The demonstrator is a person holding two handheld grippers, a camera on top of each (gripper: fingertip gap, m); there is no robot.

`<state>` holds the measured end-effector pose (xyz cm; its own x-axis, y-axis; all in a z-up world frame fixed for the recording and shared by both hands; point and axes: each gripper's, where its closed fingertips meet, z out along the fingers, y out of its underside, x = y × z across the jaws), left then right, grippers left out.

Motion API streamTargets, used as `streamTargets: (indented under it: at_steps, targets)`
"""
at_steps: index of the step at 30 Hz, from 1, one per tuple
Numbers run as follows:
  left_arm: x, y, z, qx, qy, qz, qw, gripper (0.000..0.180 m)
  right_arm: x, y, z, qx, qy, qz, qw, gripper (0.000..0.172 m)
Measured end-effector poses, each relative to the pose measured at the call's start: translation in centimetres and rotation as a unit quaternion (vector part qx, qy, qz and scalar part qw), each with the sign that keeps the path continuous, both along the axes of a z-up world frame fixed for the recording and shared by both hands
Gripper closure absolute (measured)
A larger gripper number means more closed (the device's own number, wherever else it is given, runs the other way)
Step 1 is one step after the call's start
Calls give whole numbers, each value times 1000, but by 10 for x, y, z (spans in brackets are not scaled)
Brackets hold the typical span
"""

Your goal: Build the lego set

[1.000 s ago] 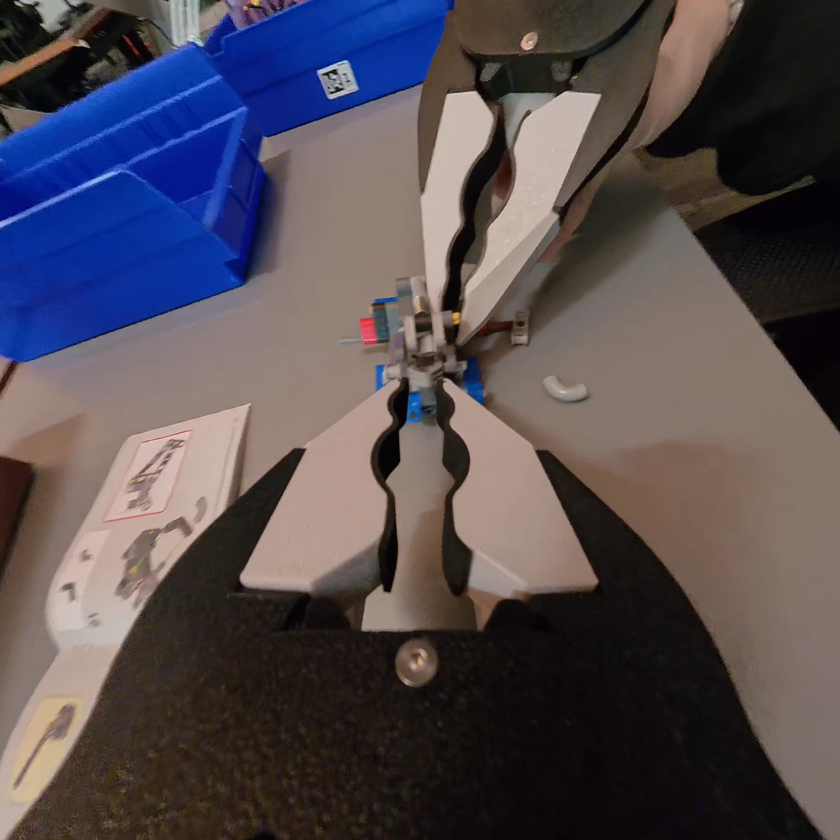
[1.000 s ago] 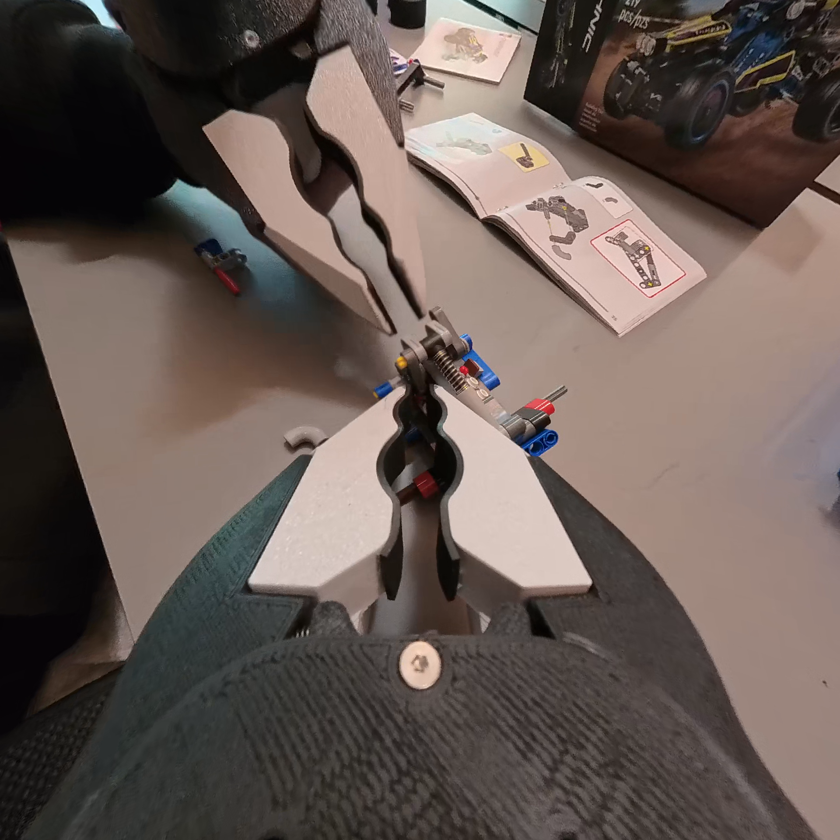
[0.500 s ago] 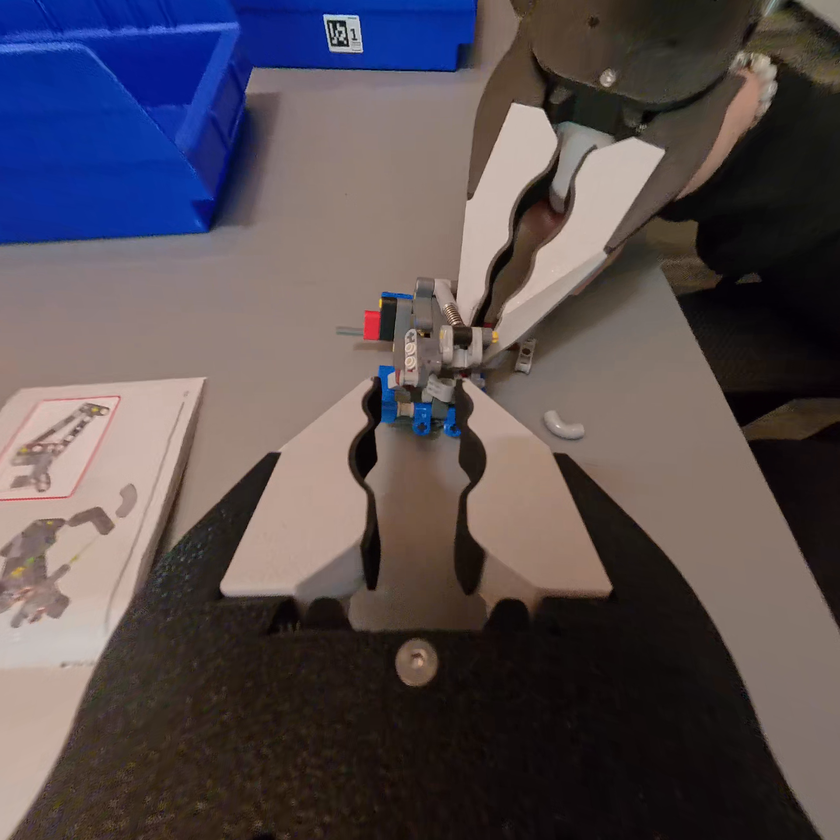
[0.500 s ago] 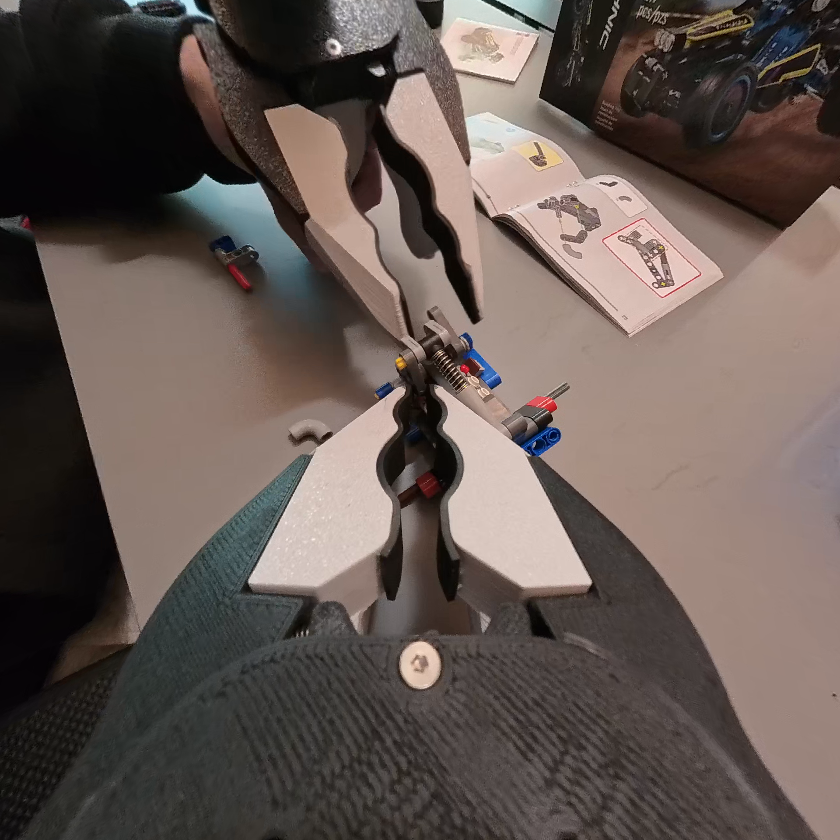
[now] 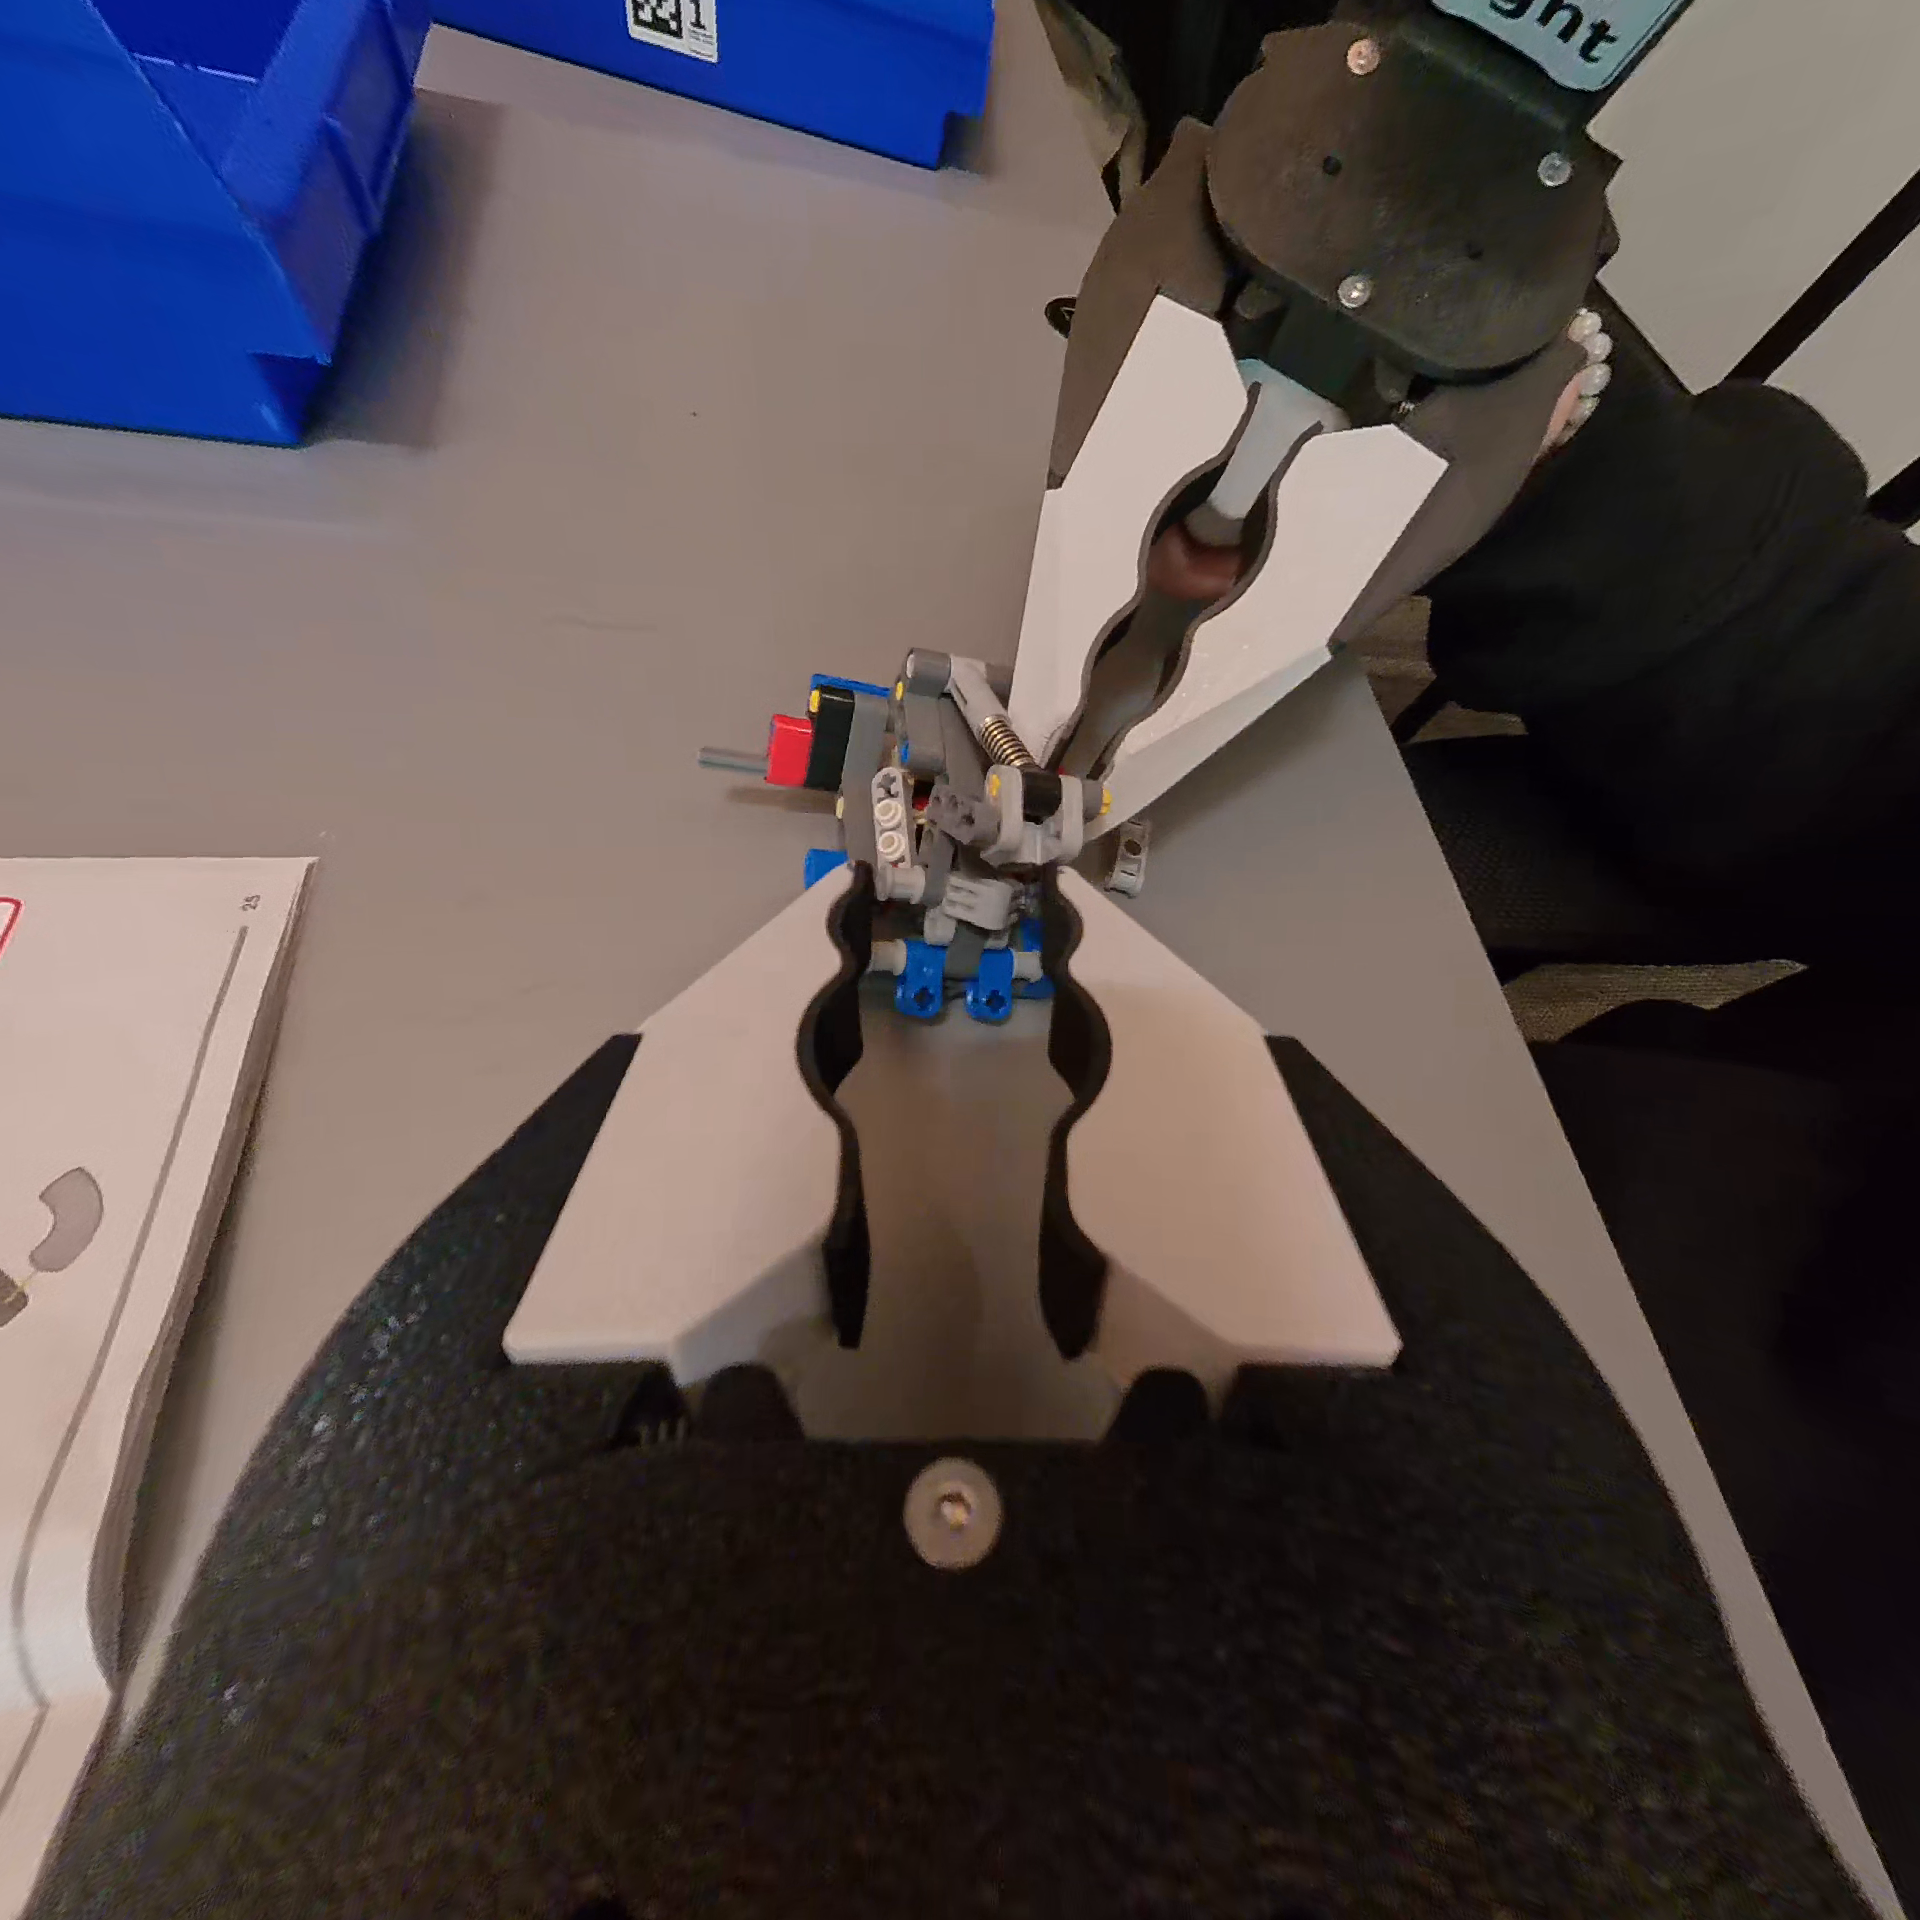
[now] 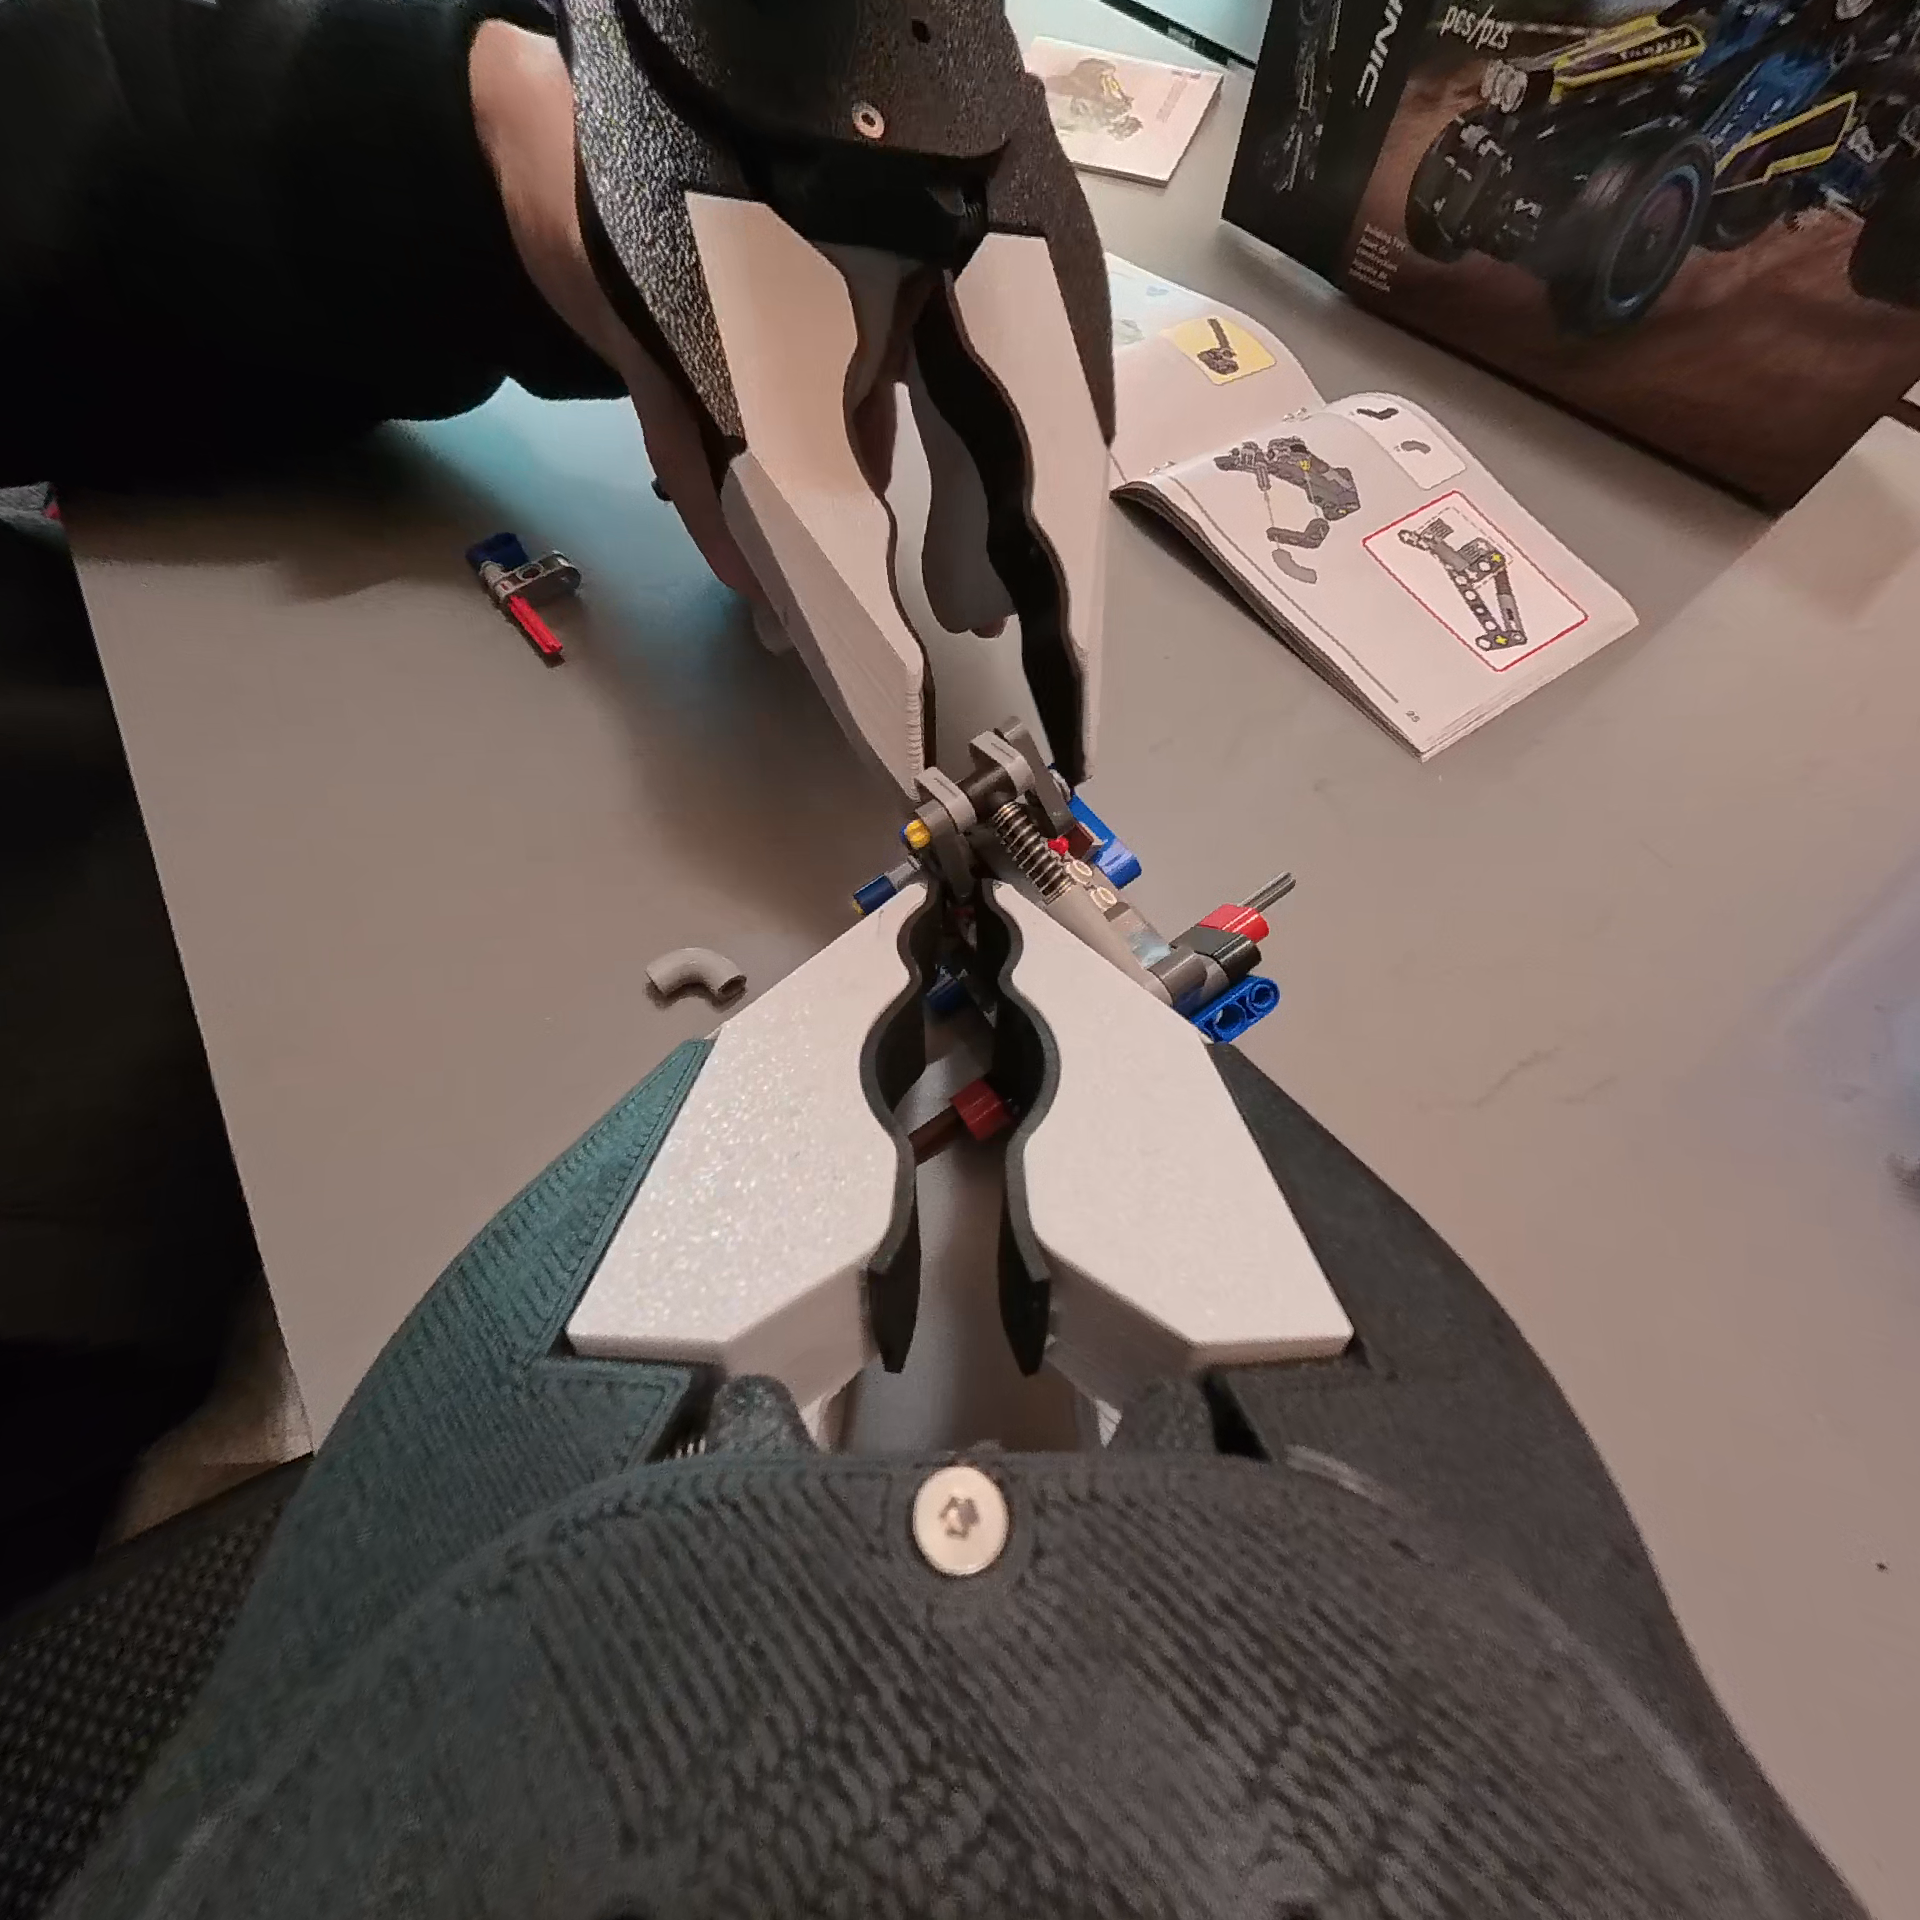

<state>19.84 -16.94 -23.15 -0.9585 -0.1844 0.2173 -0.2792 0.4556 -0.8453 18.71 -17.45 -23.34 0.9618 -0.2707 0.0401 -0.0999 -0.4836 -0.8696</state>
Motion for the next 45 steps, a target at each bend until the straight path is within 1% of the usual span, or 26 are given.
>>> streamTargets:
  at_steps: [4,7,9,12,16,22,24,30,33,35,38,39,40,41,43,45]
  targets:
    - [3,2,-5,13,5,10,1000,155,-1,0,-1,-1,2,3,1000,170]
    - [4,6,-6,27,-11,10,1000,154,-1,0,-1,-1,3,4,1000,169]
    - [5,8,-4,30,-16,12,999,154,-1,0,-1,0,5,5,1000,169]
    - [7,5,5,11,-14,20,1000,155,-1,0,-1,0,8,9,1000,169]
    - [8,2,-2,33,-26,16,999,156,-1,-1,-1,1,12,14,1000,169]
    - [6,-2,-2,18,-18,10,1000,158,-1,-4,-1,2,18,18,1000,169]
    - [5,-4,-3,8,-6,6,1000,160,0,-4,-1,2,20,17,1000,169]
    - [7,-4,-3,-9,10,13,1000,163,1,-7,1,11,30,17,999,169]
    - [6,-7,-3,-5,-8,7,1000,163,2,-8,2,18,40,14,999,170]
    - [6,-8,-2,5,-54,-9,998,162,3,-8,-1,10,43,15,999,170]
    - [9,-10,1,20,-142,-29,989,156,2,-10,0,12,50,18,998,170]
    - [7,-11,1,20,-150,-40,988,160,2,-11,0,14,54,19,998,170]
    - [3,-13,0,16,-140,-53,989,168,1,-11,0,15,56,21,998,170]
    - [1,-14,-1,9,-123,-56,991,170,1,-12,0,16,57,20,998,170]
    - [4,-15,-1,2,-103,-48,994,173,3,-13,1,22,59,15,998,169]
    - [4,-16,-1,1,-98,-51,994,173,1,-12,2,25,64,18,997,167]
